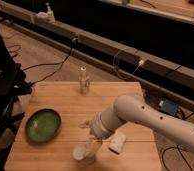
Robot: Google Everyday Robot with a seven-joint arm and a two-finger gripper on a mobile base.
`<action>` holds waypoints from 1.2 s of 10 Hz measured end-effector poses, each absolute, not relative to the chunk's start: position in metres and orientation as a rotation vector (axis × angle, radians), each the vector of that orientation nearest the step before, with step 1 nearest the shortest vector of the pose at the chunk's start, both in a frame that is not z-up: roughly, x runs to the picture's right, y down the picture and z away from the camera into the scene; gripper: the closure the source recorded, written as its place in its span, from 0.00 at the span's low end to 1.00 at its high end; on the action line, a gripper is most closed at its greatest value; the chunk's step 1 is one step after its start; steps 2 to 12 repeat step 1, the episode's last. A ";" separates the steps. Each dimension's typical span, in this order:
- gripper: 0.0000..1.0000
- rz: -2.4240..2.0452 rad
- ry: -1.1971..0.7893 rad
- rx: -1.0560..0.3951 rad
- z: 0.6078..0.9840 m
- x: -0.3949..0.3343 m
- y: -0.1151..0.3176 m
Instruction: Place the ceramic cup over the eraser
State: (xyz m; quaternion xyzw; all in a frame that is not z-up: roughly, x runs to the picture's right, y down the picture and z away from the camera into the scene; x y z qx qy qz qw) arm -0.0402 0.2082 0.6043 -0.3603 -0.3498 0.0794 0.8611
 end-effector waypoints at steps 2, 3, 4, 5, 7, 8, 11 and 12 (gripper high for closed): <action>0.20 0.167 -0.734 -0.755 0.604 -0.040 0.208; 0.20 0.167 -0.734 -0.755 0.604 -0.040 0.208; 0.20 0.167 -0.734 -0.755 0.604 -0.040 0.208; 0.20 0.167 -0.734 -0.755 0.604 -0.040 0.208; 0.20 0.167 -0.734 -0.755 0.604 -0.040 0.208; 0.20 0.167 -0.734 -0.755 0.604 -0.040 0.208; 0.20 0.167 -0.734 -0.755 0.604 -0.040 0.208; 0.20 0.167 -0.734 -0.755 0.604 -0.040 0.208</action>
